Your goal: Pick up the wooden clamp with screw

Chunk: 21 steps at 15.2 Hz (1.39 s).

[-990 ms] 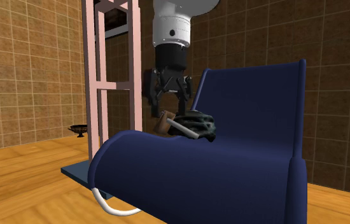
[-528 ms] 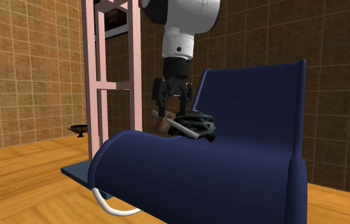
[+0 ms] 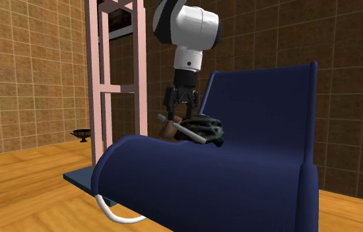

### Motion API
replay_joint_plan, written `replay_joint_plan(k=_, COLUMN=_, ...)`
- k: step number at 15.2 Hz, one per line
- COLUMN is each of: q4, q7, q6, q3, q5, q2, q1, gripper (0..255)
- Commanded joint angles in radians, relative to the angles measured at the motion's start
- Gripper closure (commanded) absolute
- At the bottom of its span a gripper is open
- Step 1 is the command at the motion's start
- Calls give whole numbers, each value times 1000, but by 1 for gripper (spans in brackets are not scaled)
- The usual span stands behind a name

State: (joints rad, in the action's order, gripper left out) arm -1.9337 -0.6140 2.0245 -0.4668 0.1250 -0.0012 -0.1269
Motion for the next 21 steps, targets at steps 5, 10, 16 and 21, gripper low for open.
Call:
replay_joint_plan(k=5, q4=268, q7=-177, q6=-28, q3=-32, q5=182, q2=251, q1=-87, gripper=0)
replay_joint_plan(k=10, q4=297, q7=-211, q6=-5, q3=-24, q5=223, q2=307, q1=-114, gripper=0)
replay_joint_plan(k=16, q4=254, q7=-228, q6=48, q3=-19, q5=237, q2=321, q1=-114, gripper=0)
replay_joint_plan(k=21, q4=255, q7=-229, q6=48, q3=-19, q5=238, q2=322, q1=-115, gripper=255)
